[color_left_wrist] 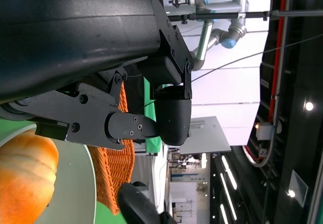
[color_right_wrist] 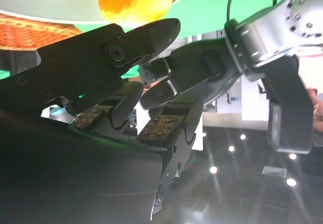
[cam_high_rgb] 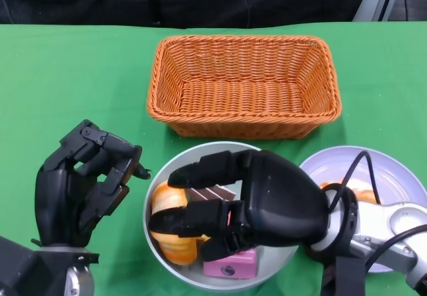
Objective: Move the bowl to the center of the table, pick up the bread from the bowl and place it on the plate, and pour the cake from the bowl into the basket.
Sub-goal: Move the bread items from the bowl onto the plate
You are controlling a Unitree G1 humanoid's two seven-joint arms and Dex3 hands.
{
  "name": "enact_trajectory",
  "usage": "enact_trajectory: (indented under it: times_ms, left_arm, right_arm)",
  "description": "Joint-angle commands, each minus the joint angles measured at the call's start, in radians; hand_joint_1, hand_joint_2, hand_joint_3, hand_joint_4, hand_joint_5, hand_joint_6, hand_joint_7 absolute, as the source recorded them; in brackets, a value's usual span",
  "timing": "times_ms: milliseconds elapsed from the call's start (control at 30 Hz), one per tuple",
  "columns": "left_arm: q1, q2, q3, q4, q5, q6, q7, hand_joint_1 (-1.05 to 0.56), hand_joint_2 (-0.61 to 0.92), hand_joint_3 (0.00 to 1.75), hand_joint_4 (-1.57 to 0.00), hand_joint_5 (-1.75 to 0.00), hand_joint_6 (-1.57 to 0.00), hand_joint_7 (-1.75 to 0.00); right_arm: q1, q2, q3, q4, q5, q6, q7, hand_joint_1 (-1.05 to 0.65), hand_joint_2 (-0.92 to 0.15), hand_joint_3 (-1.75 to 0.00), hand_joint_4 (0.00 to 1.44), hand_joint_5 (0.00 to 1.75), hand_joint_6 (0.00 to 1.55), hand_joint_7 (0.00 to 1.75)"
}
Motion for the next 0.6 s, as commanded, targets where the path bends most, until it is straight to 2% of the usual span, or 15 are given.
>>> enact_trajectory:
  times_ms: [33, 267, 433, 600]
  left_arm:
    - [-0.008, 0.023, 0.009, 0.006, -0.028, -0.015, -0.034, -0.18, 0.92, 0.33, -0.77, -1.55, -0.77, -1.32]
    - [-0.009, 0.026, 0.009, 0.001, -0.001, -0.028, -0.022, -0.19, 0.87, 0.43, -0.84, -1.51, -0.8, -1.3]
    - [-0.005, 0.038, 0.008, -0.011, -0.002, -0.015, -0.029, -0.19, 0.76, 0.64, -0.82, -1.51, -0.81, -1.28]
    - [-0.011, 0.062, 0.01, 0.001, -0.012, -0.028, -0.06, -0.17, 0.78, 0.63, -0.8, -1.52, -0.8, -1.27]
  right_arm:
    - [-0.021, -0.002, 0.019, 0.006, 0.003, -0.006, 0.0, -0.52, -0.87, -0.03, 0.85, 0.01, 0.78, 0.0]
    - [-0.025, 0.011, 0.037, 0.003, 0.022, 0.009, 0.022, -0.52, -0.86, 0.0, 0.83, 0.0, 0.77, 0.0]
    - [-0.009, -0.003, 0.036, -0.038, 0.034, 0.029, 0.093, -0.51, -0.89, -0.01, 0.85, 0.01, 0.77, 0.0]
    - [0.001, 0.0, 0.036, -0.038, 0.027, 0.029, 0.074, -0.51, -0.91, -0.01, 0.87, 0.02, 0.81, 0.02]
